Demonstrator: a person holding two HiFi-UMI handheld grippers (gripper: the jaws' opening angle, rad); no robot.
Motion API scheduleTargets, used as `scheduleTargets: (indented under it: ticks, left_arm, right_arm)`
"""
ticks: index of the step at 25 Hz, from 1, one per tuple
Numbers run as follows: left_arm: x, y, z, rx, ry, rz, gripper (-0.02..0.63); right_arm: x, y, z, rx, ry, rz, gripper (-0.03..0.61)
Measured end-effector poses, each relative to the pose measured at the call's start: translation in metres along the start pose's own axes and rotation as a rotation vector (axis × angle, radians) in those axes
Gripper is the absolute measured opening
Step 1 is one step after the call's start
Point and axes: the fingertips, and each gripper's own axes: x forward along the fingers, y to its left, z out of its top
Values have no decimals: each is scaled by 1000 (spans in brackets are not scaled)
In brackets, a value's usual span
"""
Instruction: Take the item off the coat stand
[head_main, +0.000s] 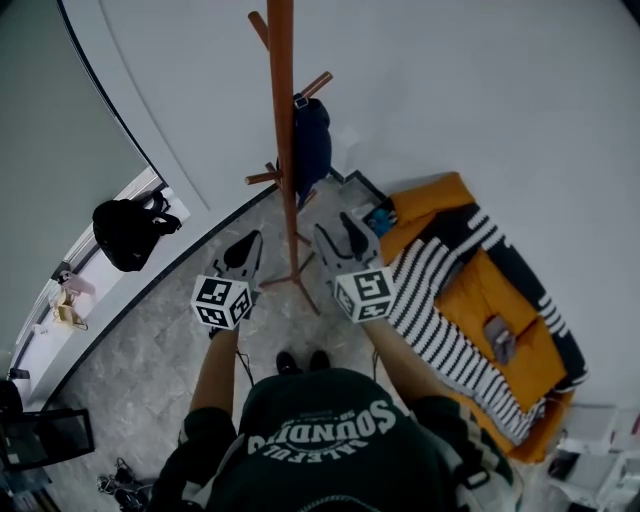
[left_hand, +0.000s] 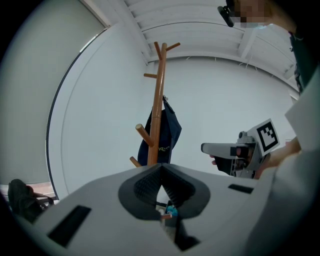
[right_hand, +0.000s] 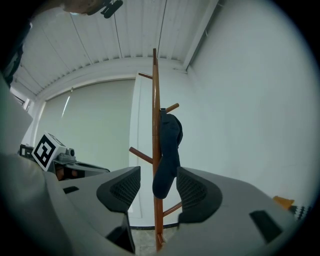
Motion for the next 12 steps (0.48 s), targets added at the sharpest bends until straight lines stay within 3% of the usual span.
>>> scheduleTargets:
  ticks: [7,12]
  left_arm:
    - [0,1,1,1,-2,-19,0]
    - [-4,4,-2,-6,2,-16,0]
  right_arm:
    - [0,-7,-1,7,13,-59,244]
    - [15,-3,4,11,23,-14,252]
